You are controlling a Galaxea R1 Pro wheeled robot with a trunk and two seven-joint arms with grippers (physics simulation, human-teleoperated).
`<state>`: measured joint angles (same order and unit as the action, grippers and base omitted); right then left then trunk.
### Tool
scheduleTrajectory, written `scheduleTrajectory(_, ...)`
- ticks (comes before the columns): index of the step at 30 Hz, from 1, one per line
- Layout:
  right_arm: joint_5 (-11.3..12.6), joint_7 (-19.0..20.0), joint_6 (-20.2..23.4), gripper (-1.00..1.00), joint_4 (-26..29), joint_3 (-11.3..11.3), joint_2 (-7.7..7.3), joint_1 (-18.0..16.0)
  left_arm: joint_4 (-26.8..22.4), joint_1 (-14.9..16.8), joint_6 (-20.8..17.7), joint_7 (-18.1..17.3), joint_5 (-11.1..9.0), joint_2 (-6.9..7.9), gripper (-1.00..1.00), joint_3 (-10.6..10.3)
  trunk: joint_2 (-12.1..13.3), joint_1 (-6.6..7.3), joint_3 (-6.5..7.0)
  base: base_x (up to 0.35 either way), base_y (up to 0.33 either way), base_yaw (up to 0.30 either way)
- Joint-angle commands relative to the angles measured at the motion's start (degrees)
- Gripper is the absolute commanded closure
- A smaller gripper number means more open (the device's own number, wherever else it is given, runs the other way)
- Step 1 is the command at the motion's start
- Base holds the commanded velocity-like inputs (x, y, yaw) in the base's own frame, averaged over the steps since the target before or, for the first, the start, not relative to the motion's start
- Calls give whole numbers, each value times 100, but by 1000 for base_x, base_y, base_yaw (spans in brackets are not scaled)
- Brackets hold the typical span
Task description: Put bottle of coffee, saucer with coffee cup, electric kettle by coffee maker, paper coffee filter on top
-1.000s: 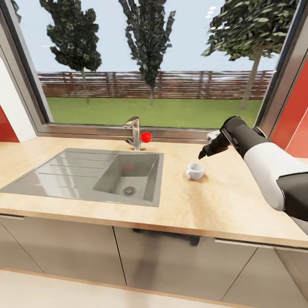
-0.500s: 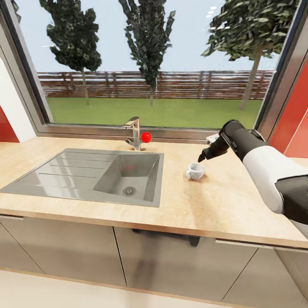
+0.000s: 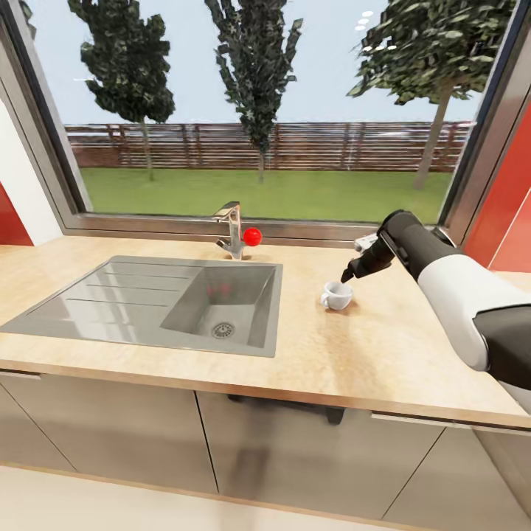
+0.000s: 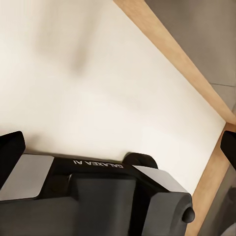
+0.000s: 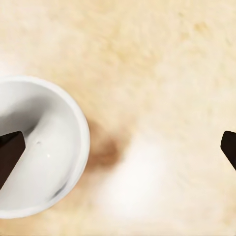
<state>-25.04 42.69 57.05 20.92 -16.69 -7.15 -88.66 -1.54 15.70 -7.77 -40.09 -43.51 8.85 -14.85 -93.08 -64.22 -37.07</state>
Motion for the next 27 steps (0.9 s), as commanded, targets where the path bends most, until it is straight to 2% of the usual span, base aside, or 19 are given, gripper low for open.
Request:
scheduleTrajectory(1,-54,57,8,-100,9,-18,-2,6,-4,2,-53,-16,-61,2,-100,-34,-3,1,-6,0,0,0)
scheduleTrajectory(27,-54,44,8,-100,9,-18,4,119,-4,3,-58,-16,-61,2,-100,-35,-3,1,-6,13,0,0)
